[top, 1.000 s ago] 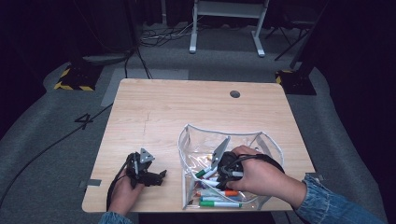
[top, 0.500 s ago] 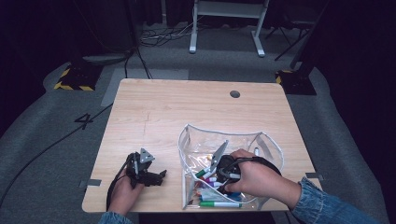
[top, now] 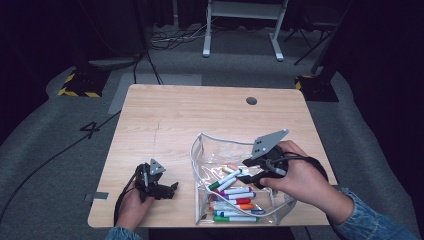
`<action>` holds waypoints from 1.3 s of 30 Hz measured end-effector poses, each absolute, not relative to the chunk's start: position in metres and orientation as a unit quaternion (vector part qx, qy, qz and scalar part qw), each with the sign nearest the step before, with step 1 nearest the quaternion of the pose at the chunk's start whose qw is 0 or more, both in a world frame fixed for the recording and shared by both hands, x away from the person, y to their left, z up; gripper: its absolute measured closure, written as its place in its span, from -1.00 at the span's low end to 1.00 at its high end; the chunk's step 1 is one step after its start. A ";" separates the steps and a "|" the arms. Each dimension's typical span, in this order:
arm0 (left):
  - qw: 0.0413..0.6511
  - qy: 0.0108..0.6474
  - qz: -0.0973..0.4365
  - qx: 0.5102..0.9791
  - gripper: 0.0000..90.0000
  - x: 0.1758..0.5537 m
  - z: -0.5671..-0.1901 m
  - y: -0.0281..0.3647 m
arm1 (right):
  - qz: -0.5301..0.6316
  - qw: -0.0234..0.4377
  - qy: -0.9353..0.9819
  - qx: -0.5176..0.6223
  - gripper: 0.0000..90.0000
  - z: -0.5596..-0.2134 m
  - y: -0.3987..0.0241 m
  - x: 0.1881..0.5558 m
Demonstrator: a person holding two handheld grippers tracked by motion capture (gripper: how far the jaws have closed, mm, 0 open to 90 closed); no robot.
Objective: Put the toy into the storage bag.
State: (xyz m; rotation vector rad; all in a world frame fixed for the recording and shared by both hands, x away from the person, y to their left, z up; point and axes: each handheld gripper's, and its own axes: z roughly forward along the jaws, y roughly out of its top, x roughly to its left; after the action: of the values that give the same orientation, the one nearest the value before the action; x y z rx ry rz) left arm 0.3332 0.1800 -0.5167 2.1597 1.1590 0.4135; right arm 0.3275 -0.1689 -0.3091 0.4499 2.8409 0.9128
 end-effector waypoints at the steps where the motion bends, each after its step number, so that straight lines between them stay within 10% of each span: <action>1: 0.322 0.441 0.158 0.822 -1.00 0.333 -0.517 0.180 | 0.306 0.068 0.937 0.155 0.10 -0.306 -0.174 0.328; 22: 0.324 0.445 0.156 0.820 -1.00 0.333 -0.517 0.179 | 0.348 0.127 0.875 0.312 0.10 -0.284 -0.300 0.355; 39: 0.324 0.444 0.156 0.821 -1.00 0.333 -0.517 0.179 | 0.317 0.087 0.854 0.404 -0.07 -0.378 -0.342 0.390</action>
State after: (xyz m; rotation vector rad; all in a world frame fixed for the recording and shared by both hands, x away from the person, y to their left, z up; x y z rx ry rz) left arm 0.3330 0.1795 -0.5169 2.1528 1.1643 0.4103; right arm 0.3905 -0.3422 -0.3779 1.2025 2.5440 0.9442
